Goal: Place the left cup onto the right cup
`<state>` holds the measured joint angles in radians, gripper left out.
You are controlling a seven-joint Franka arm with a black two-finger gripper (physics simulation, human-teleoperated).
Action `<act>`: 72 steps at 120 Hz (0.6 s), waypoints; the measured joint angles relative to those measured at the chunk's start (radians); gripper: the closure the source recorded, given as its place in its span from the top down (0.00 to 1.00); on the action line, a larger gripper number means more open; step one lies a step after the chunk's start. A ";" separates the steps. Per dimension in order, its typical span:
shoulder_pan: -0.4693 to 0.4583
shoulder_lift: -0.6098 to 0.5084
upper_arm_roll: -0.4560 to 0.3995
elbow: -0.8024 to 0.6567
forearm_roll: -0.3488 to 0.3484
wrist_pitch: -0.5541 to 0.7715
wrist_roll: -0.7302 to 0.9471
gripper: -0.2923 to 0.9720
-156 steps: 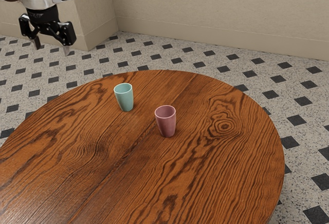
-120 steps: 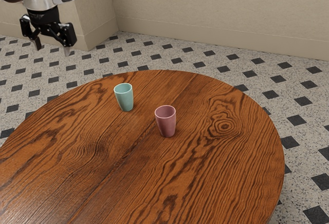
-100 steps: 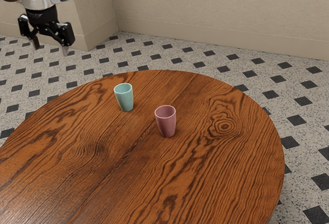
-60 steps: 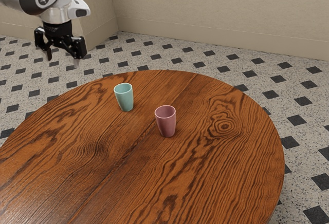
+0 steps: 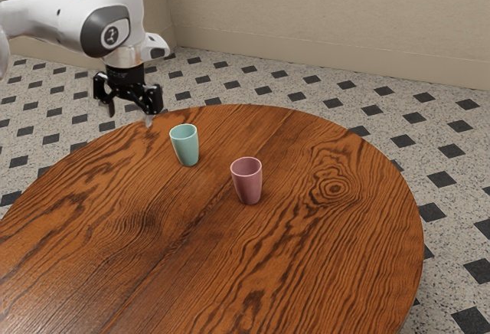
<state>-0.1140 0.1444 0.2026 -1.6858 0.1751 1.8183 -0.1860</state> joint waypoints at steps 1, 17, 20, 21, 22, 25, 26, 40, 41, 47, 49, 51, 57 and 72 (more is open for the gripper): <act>0.000 0.003 0.000 0.000 0.000 0.003 -0.001 0.77; 0.000 0.047 0.000 0.007 -0.002 0.067 -0.006 0.77; 0.000 0.055 0.000 0.009 -0.002 0.077 -0.007 0.77; 0.000 0.058 0.000 0.010 -0.002 0.080 -0.007 0.77; 0.000 0.061 0.000 0.011 -0.002 0.083 -0.008 0.77; 0.000 0.069 0.000 0.017 -0.002 0.092 -0.008 0.77; 0.000 0.073 0.000 0.019 -0.002 0.095 -0.008 0.77; 0.001 0.110 0.000 0.040 -0.007 0.127 -0.007 0.77; 0.001 0.112 0.000 0.041 -0.007 0.129 -0.007 0.77; 0.001 0.127 0.000 0.048 -0.011 0.143 -0.006 0.77; 0.001 0.133 0.000 0.053 -0.013 0.148 -0.006 0.77; 0.001 0.140 0.000 0.058 -0.016 0.152 -0.006 0.77; 0.001 0.158 0.000 0.072 -0.024 0.163 -0.005 0.77; 0.001 0.199 0.000 0.087 -0.050 0.193 -0.004 0.77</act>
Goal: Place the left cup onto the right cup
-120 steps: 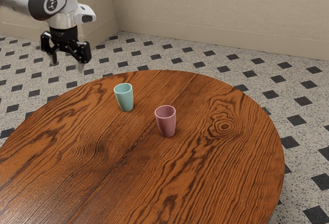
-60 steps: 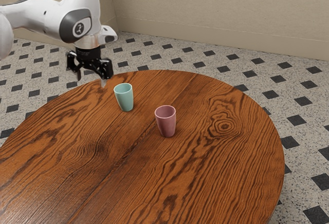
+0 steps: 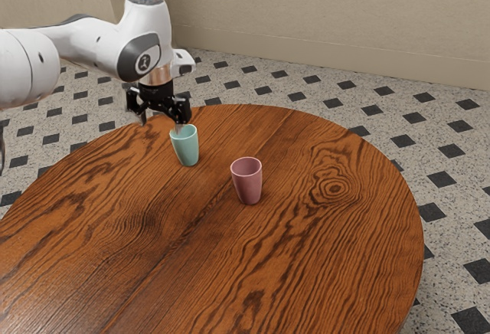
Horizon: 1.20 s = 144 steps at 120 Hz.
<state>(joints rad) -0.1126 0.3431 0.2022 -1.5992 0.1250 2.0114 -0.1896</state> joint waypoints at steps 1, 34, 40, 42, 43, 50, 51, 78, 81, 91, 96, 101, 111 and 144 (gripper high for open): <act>0.000 0.002 0.000 0.000 -0.001 0.002 0.000 0.77; 0.008 0.080 0.000 0.048 -0.058 0.058 0.008 0.77; 0.013 0.099 0.000 0.065 -0.069 0.062 0.011 0.77; 0.014 0.106 0.000 0.070 -0.073 0.064 0.013 0.77; 0.014 0.109 0.000 0.073 -0.074 0.064 0.013 0.77; 0.015 0.129 0.000 0.094 -0.084 0.068 0.018 0.77; 0.015 0.133 0.000 0.097 -0.085 0.069 0.019 0.77; 0.016 0.200 -0.001 0.160 -0.115 0.076 0.034 0.77; 0.017 0.207 -0.001 0.167 -0.117 0.077 0.036 0.77; 0.025 0.225 -0.001 0.188 -0.126 0.078 0.042 0.77; 0.028 0.238 -0.001 0.202 -0.132 0.079 0.047 0.77; 0.030 0.250 -0.001 0.216 -0.138 0.079 0.052 0.77; 0.041 0.272 -0.001 0.244 -0.150 0.079 0.062 0.77; 0.069 0.343 -0.002 0.336 -0.175 0.079 0.101 0.77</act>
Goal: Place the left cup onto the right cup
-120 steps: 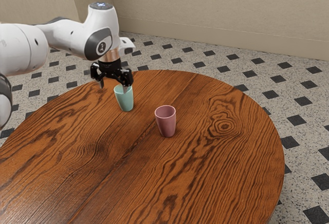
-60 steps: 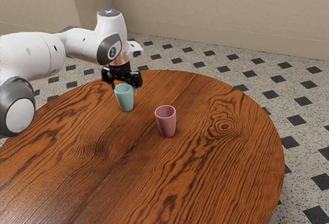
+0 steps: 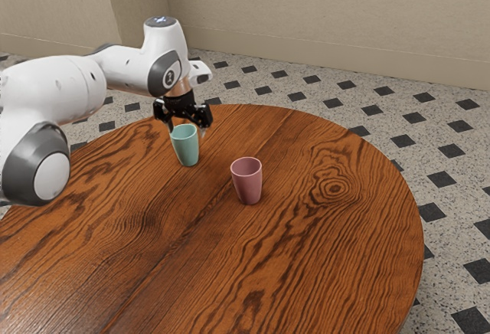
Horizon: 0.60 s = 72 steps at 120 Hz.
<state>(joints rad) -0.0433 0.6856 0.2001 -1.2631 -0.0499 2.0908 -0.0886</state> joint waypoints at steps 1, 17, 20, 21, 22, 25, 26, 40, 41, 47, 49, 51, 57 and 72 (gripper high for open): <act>0.000 0.002 0.000 0.002 -0.001 0.000 0.001 0.77; 0.016 0.040 -0.012 0.050 -0.012 0.000 0.017 0.77; 0.021 0.046 -0.017 0.059 -0.014 0.000 0.020 0.77; 0.022 0.048 -0.019 0.062 -0.014 0.000 0.021 0.77; 0.024 0.050 -0.020 0.064 -0.014 0.000 0.022 0.77; 0.026 0.053 -0.024 0.069 -0.016 0.000 0.024 0.77; 0.027 0.055 -0.025 0.070 -0.016 0.000 0.025 0.77; 0.033 0.069 -0.032 0.088 -0.019 0.001 0.036 0.77; 0.033 0.070 -0.032 0.089 -0.019 0.002 0.036 0.77; 0.034 0.077 -0.033 0.099 -0.020 0.004 0.040 0.77; 0.034 0.080 -0.033 0.103 -0.020 0.005 0.042 0.77; 0.034 0.084 -0.033 0.109 -0.020 0.005 0.043 0.77; 0.034 0.092 -0.034 0.121 -0.021 0.007 0.046 0.77; 0.036 0.107 -0.040 0.133 -0.023 0.016 0.054 0.77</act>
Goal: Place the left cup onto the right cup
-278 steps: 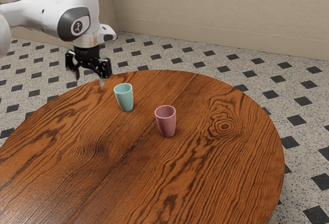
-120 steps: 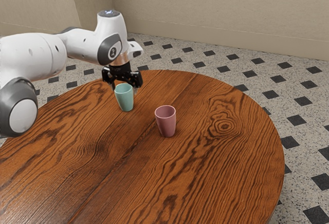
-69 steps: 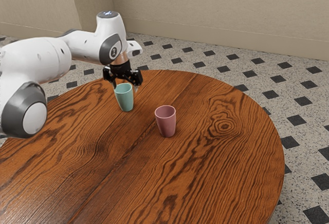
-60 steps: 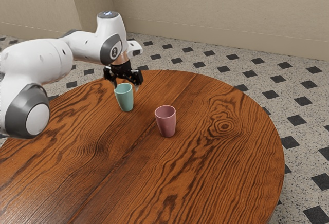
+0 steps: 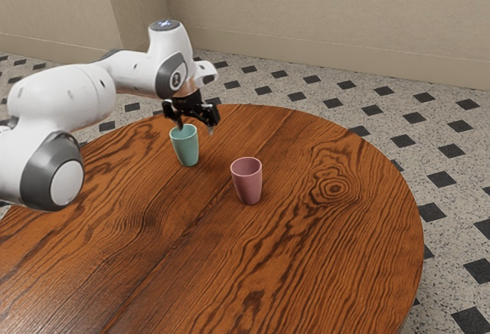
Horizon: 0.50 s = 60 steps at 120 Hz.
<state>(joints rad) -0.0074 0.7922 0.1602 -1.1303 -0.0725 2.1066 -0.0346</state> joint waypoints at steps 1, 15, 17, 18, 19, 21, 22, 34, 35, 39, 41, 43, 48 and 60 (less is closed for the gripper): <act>0.000 0.001 0.000 0.000 0.000 0.001 0.000 0.77; 0.017 0.015 -0.013 0.001 -0.001 0.013 0.006 0.77; 0.019 0.017 -0.014 0.002 -0.001 0.015 0.007 0.77; 0.020 0.018 -0.014 0.002 -0.001 0.015 0.007 0.77; 0.021 0.018 -0.014 0.002 -0.002 0.016 0.007 0.77; 0.022 0.019 -0.014 0.002 -0.002 0.017 0.008 0.77; 0.023 0.020 -0.014 0.001 -0.002 0.017 0.008 0.77; 0.027 0.026 -0.015 0.001 -0.006 0.023 0.012 0.77; 0.027 0.027 -0.015 0.001 -0.006 0.023 0.012 0.77; 0.027 0.029 -0.015 0.001 -0.007 0.026 0.013 0.77; 0.028 0.030 -0.015 0.001 -0.007 0.028 0.014 0.77; 0.028 0.031 -0.015 0.001 -0.007 0.029 0.014 0.77; 0.034 0.033 -0.016 0.001 -0.008 0.032 0.015 0.77; 0.041 0.036 -0.021 0.001 -0.008 0.037 0.018 0.77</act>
<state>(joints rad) 0.0341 0.8280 0.1391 -1.1288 -0.0808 2.1440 -0.0165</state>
